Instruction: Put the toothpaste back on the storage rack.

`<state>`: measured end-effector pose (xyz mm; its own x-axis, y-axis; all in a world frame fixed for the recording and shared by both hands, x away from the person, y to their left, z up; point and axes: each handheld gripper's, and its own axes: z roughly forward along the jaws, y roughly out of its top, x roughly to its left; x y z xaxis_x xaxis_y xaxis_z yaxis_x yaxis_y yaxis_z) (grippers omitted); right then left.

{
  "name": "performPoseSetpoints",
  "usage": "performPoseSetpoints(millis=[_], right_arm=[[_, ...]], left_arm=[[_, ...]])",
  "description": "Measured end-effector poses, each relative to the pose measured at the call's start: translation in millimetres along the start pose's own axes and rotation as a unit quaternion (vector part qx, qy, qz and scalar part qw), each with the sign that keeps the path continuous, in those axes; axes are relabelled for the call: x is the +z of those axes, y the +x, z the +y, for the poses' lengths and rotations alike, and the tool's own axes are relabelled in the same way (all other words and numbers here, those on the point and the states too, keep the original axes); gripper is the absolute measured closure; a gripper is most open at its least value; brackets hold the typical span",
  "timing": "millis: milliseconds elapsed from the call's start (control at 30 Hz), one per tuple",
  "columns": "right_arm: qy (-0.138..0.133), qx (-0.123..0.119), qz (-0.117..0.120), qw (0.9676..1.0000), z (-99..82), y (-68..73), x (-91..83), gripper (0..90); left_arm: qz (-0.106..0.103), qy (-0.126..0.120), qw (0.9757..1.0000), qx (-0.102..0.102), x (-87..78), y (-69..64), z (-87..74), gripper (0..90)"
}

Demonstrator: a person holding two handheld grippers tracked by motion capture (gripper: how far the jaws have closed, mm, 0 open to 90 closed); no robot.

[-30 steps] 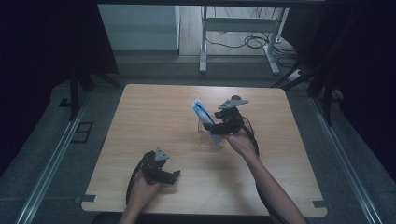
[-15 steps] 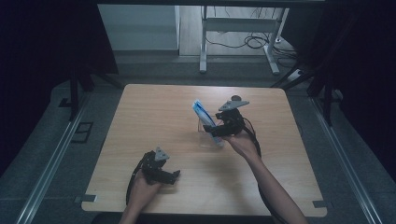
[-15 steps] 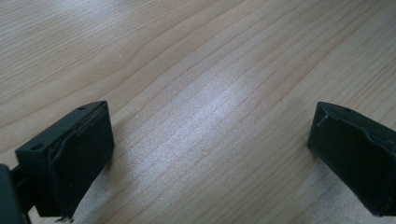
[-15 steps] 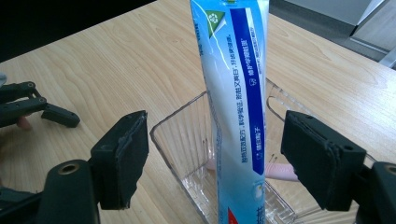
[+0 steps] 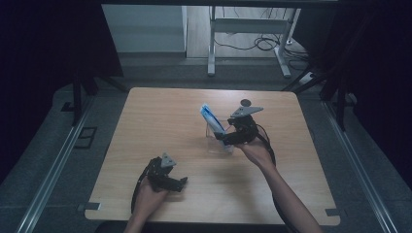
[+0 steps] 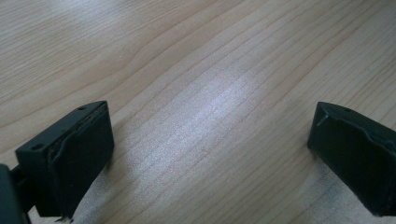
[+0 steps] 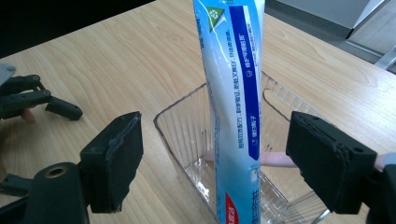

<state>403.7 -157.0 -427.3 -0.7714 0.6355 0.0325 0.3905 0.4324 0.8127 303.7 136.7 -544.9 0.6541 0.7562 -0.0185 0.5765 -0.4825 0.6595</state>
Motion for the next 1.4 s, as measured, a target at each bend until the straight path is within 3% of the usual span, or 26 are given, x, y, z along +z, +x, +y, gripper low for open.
performPoseSetpoints(millis=[700, 1400], right_arm=[[0.006, -0.016, -0.011, 0.9998, -7.8, 4.7, -24.2, 12.9], [0.01, -0.021, -0.036, 0.9991, -27.3, 4.9, -47.2, 7.1]], left_arm=[[0.0, -0.002, 1.0, -0.002, 0.2, -0.2, 0.0, 0.5], [0.001, -0.001, 1.0, -0.004, 0.1, -0.6, 0.0, 0.6]])
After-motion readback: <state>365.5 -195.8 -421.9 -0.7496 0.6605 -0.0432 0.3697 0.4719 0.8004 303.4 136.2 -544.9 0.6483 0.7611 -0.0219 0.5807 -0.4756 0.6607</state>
